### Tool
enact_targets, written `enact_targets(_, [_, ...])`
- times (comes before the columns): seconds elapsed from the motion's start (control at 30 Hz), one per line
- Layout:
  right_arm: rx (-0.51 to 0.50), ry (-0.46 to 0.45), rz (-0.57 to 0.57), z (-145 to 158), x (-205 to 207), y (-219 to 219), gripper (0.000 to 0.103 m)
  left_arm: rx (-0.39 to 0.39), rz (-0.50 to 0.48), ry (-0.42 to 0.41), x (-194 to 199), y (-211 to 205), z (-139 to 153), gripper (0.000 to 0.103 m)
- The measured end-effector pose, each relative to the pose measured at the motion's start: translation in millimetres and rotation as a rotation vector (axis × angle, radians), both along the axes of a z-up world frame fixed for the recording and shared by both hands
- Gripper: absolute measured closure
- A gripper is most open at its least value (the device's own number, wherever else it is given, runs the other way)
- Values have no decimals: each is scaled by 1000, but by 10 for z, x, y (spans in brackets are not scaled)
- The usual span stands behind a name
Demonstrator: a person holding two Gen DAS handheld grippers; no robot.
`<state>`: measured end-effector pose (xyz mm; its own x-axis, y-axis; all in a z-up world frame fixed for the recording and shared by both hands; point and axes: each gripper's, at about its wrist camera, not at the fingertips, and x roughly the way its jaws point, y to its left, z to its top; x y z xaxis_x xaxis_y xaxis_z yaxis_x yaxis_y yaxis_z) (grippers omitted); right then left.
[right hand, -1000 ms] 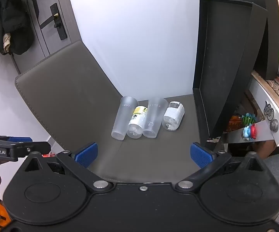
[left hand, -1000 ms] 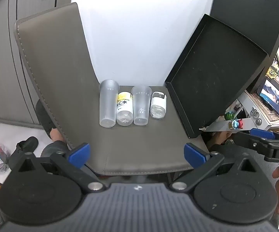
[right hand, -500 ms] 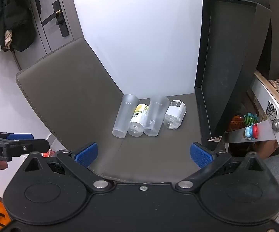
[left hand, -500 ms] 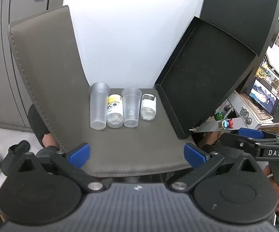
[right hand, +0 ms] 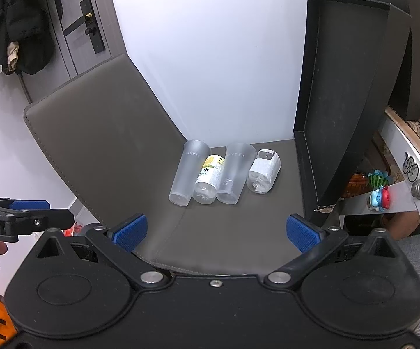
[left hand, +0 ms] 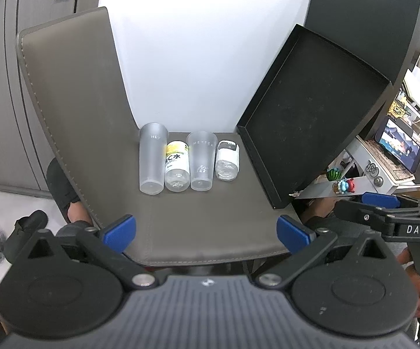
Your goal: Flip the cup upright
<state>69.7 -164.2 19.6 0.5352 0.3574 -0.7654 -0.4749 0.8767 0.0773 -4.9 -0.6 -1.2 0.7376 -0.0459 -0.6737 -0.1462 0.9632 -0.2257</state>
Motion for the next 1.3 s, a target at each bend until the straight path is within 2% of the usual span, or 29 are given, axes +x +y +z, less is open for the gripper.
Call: enact_targets(1.3, [-6, 6, -4, -22, 28, 16, 0, -4, 23, -14, -43, 43, -30, 1])
